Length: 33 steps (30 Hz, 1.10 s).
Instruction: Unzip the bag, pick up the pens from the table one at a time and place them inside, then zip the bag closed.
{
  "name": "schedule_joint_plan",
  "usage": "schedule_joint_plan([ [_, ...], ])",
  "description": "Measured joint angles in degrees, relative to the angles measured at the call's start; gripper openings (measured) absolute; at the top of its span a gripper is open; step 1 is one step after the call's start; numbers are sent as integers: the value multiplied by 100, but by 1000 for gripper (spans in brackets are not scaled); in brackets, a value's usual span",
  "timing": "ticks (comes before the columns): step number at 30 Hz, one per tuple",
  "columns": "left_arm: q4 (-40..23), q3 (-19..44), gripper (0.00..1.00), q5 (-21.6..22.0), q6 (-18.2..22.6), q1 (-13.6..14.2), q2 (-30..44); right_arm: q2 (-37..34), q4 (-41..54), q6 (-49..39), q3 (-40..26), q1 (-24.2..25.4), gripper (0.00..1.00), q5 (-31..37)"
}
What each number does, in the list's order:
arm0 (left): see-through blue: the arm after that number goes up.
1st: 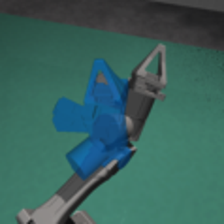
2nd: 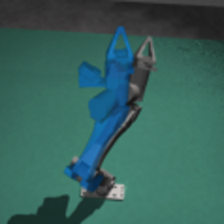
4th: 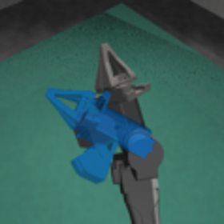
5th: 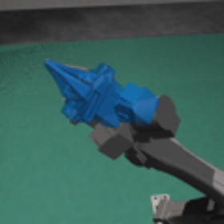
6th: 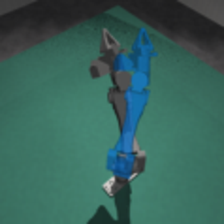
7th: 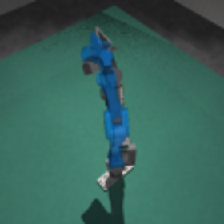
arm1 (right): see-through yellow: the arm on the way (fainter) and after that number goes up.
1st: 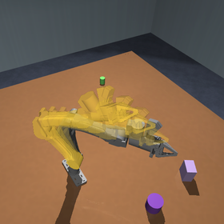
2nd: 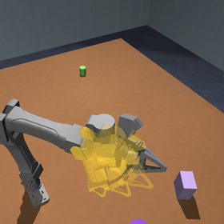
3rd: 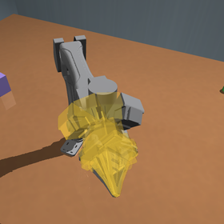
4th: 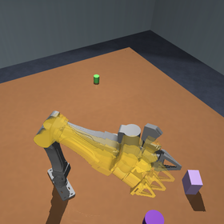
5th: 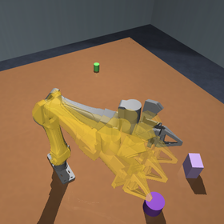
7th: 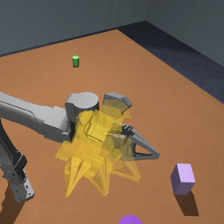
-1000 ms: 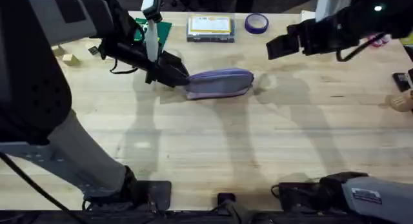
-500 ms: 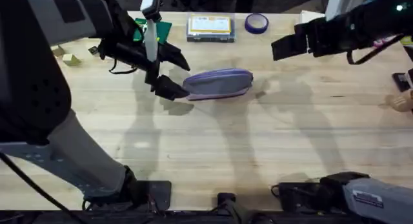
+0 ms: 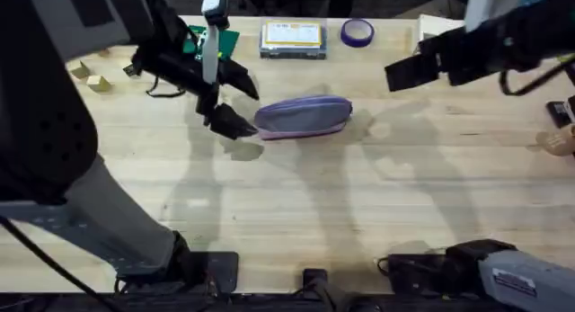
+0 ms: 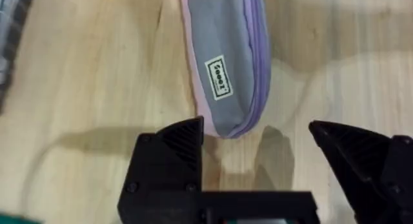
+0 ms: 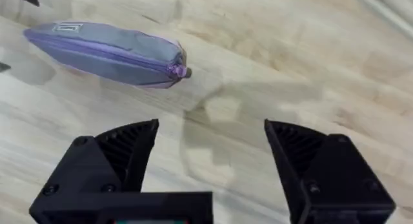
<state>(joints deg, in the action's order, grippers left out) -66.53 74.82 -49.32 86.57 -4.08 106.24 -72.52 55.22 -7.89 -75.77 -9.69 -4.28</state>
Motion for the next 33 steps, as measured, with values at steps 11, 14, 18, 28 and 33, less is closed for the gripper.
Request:
schedule_joint_plan([
  [11,-82,551,995,598,-898,0,-1343,942,90,-221,0,0,998,0],
  [14,-102,551,995,765,-1312,0,-1707,1142,156,-244,0,0,997,-1],
  [18,-106,551,995,961,-1960,0,-2233,1428,233,-248,0,0,998,-1],
  [28,-473,551,995,1753,-4038,0,-3571,1911,395,-265,0,0,998,-1],
  [33,-578,551,995,1862,-4446,0,-4000,1964,396,-265,0,0,998,-1],
])
